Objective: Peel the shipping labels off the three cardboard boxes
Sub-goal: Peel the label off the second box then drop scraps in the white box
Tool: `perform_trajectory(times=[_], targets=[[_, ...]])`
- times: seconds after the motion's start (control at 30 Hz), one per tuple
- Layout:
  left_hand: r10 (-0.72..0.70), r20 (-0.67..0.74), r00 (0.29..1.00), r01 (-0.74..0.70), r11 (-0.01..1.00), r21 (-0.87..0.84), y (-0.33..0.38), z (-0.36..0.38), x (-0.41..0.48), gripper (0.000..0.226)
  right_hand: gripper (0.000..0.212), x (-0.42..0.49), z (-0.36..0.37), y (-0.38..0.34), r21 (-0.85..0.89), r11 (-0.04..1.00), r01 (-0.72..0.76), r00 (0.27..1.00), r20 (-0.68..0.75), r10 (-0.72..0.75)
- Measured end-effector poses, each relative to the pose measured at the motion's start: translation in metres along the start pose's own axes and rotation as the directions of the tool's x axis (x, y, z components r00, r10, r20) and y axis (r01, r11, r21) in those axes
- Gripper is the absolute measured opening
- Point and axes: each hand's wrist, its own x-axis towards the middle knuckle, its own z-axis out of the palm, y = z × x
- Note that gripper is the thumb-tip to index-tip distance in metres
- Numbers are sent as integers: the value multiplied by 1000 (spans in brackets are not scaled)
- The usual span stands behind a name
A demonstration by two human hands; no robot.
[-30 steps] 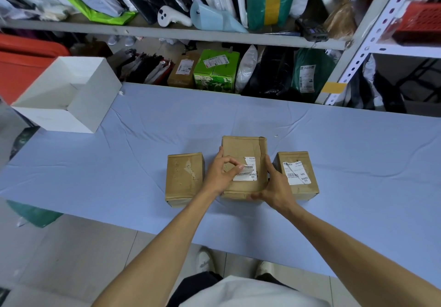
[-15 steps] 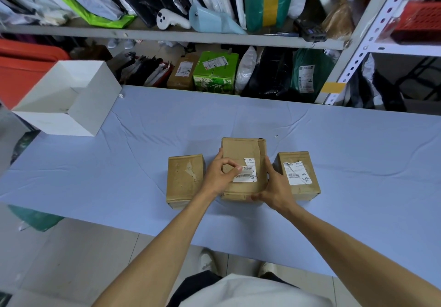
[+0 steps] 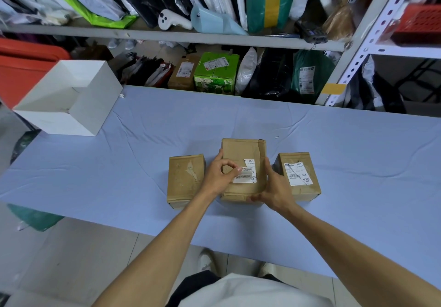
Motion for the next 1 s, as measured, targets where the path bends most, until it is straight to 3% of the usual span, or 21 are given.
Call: perform_trajectory(times=[0.7, 0.83, 1.0], targets=[[-19, -32, 999, 19, 1000, -1, -1, -2, 5, 12, 117, 1, 0, -4, -39, 998, -51, 999, 16, 52], [-5, -55, 998, -2, 990, -140, -1, -3, 4, 11, 116, 2, -1, -4, -32, 998, -54, 998, 22, 55], [-52, -76, 996, 29, 960, -277, -2, -8, 3, 33, 110, 5, -3, -2, 3, 997, -75, 997, 32, 75]])
